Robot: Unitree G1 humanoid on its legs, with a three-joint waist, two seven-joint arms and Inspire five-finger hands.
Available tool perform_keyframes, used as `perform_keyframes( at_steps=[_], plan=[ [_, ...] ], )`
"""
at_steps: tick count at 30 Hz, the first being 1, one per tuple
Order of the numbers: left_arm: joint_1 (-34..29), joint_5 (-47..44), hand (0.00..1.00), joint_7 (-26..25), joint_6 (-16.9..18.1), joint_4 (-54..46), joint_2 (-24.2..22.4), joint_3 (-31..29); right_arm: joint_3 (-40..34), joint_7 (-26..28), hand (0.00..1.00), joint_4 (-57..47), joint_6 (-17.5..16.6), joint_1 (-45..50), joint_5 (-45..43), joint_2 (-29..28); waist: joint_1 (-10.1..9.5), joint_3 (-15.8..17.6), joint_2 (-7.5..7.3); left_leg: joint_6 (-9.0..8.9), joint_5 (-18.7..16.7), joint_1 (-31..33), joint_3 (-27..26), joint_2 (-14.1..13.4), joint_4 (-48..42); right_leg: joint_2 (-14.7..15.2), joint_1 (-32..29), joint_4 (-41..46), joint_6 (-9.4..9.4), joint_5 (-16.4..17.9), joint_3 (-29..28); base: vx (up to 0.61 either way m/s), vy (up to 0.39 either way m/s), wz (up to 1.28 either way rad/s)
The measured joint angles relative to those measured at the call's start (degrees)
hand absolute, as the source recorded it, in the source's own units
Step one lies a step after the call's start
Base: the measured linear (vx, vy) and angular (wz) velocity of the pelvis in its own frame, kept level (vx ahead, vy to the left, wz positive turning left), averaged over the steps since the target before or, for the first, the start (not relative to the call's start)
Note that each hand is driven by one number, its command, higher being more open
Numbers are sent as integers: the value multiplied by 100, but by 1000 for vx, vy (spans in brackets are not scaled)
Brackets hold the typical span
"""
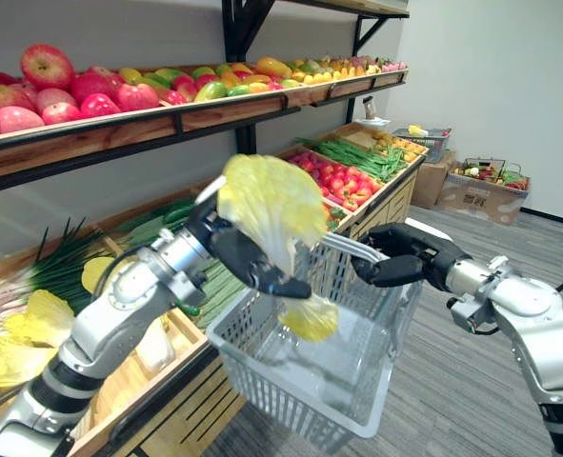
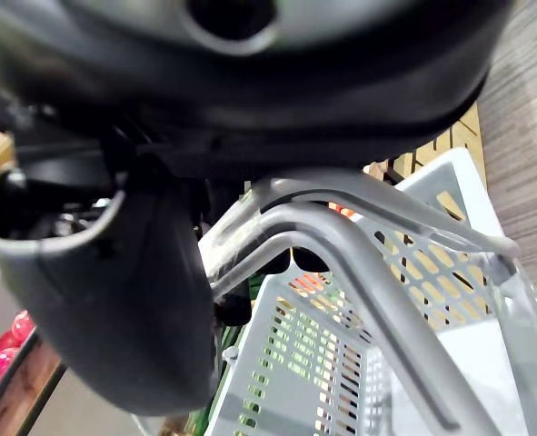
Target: Pick vegetable in the basket
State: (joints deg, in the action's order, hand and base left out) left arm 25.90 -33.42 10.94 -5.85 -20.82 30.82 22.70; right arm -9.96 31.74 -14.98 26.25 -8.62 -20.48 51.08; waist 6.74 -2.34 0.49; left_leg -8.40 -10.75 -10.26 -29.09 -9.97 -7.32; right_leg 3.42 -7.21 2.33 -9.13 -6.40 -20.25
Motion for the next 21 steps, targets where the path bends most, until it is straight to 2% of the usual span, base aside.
perform_keyframes(
  at_steps=[5, 6, 11, 14, 18, 19, 21],
  plan=[
    [-285, 96, 0, 192, -102, 387, -83, 334, 99, -35, 0, 16, 0, -124, -34, 4, -4, -2, -7, -3, 21, 24, -2, -2, -7, 18, 24, -114, 7, -85, -1, 0, 0, 0],
    [-331, 281, 0, 228, -66, 457, -218, 366, 171, -96, 0, 107, 4, -125, -36, 5, -23, -3, -32, -14, 41, 46, 16, -12, -5, 19, 26, -150, 15, -113, 18, 20, 18, 3],
    [-609, 720, 0, 326, 300, 557, -270, 408, 224, -120, 0, 108, 68, -135, -95, 19, -24, 4, -54, -14, 44, 55, 30, -13, -3, 23, 29, -152, 16, -115, 35, 12, 10, 1],
    [-936, 1296, 0, 365, 786, 905, -334, 512, 223, -264, 0, 111, 73, -277, -213, 140, -22, 4, -57, -14, 43, 61, 40, -15, -3, 25, 31, -162, 16, -115, 46, 0, 0, 0],
    [-1207, 1778, 0, 425, 1050, 1187, -360, 828, 223, -337, 0, 111, 71, -574, -232, 280, -23, 8, -75, -14, 43, 81, 58, -22, -7, 25, 29, -174, 16, -115, 67, 6, 5, 1],
    [-1209, 1894, 0, 427, 1209, 1205, -368, 887, 228, -326, 0, 110, 71, -574, -247, 301, -37, 7, -94, -15, 43, 94, 72, -26, -10, 26, 28, -175, 16, -115, 80, 20, 14, 5],
    [-1209, 2309, 0, 279, 1887, 1205, -372, 975, 228, -329, 0, 121, 72, -574, -242, 303, -49, 0, -123, -15, 43, 111, 96, -29, -12, 29, 24, -182, 17, -115, 96, 30, 23, 5]
  ],
)
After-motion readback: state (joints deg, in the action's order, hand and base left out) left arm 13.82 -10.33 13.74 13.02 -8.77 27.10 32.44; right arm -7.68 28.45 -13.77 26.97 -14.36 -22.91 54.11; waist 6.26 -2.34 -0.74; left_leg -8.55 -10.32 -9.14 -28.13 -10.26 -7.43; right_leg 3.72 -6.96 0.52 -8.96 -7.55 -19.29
